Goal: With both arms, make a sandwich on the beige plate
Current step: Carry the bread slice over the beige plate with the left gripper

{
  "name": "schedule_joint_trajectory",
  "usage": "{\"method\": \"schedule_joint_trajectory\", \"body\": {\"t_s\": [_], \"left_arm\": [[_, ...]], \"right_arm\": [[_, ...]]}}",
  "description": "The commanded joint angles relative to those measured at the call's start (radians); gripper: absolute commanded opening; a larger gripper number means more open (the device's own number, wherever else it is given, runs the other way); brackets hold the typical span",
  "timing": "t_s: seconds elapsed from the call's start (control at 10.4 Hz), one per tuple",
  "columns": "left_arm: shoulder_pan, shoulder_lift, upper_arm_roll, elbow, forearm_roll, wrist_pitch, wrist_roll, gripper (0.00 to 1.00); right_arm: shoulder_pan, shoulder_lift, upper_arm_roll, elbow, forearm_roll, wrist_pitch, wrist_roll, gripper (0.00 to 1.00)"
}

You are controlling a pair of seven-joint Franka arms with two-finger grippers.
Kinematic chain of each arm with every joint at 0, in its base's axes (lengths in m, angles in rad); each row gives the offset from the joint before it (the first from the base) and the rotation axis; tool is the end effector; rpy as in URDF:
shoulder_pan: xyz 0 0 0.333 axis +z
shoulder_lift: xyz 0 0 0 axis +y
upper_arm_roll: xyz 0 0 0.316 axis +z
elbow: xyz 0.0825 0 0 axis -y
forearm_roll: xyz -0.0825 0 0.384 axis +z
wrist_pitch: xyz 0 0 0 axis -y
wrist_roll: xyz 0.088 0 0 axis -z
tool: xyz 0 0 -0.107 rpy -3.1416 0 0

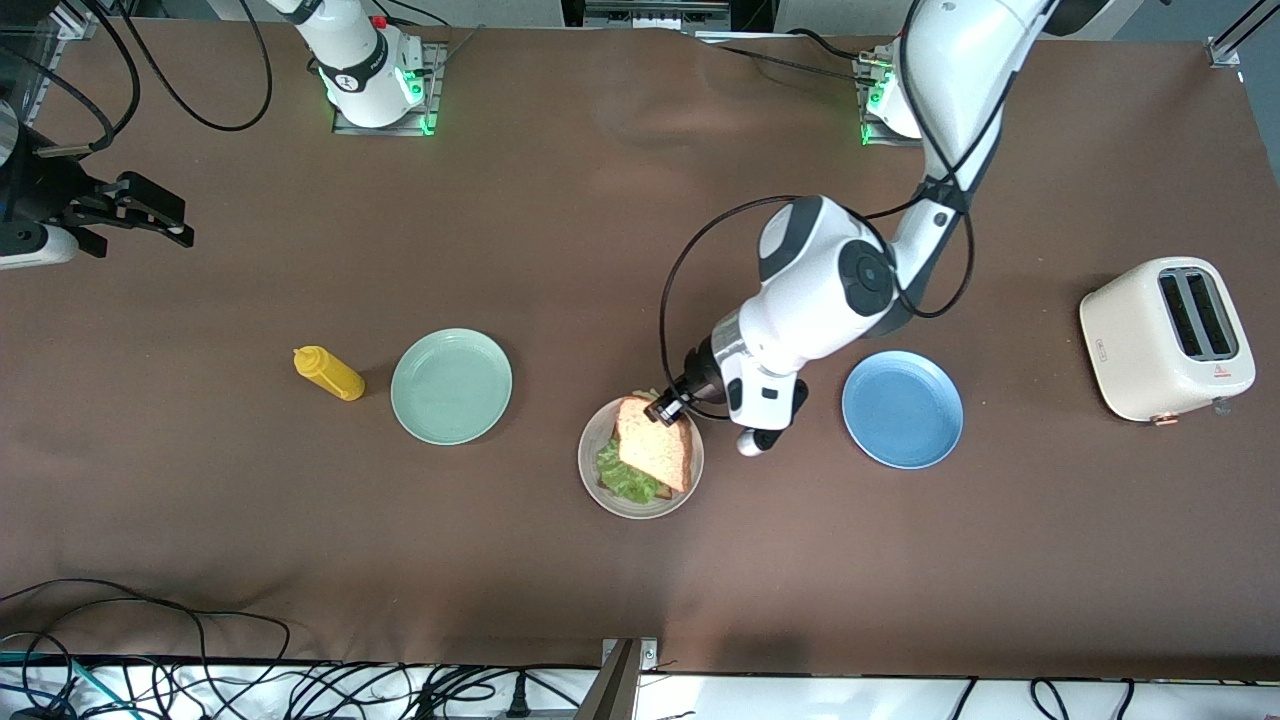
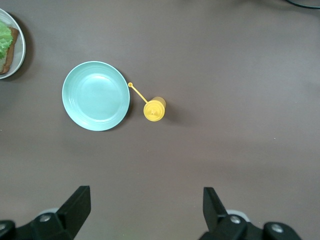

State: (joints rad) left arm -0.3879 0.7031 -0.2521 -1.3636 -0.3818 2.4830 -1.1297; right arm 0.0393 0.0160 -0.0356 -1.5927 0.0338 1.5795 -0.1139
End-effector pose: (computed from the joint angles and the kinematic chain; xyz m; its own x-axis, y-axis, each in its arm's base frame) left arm 0.6444 -0.4169 0.3595 0.6954 0.6551 -0.2954 0.6992 -0.5217 0.4888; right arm 0.5592 0.0058 0.6061 0.9928 0.1170 -0.0252 0.1160 -0.9926 -0.0363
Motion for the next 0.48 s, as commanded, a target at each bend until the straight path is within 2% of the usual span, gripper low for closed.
{"method": "schedule_joint_trajectory", "body": {"t_s": [0.0, 0.38], "left_arm": [[-0.029, 0.024, 0.014, 0.006, -0.022, 0.050, 0.007, 0.00], [-0.032, 0.105, 0.022, 0.030, -0.023, 0.089, 0.014, 0.00]], "right_arm": [[-0.004, 0.001, 0.003, 0.025, -0.012, -0.024, 0.000, 1.00], [-0.006, 0.002, -0.015, 0.046, -0.009, -0.033, -0.001, 1.00]]}}
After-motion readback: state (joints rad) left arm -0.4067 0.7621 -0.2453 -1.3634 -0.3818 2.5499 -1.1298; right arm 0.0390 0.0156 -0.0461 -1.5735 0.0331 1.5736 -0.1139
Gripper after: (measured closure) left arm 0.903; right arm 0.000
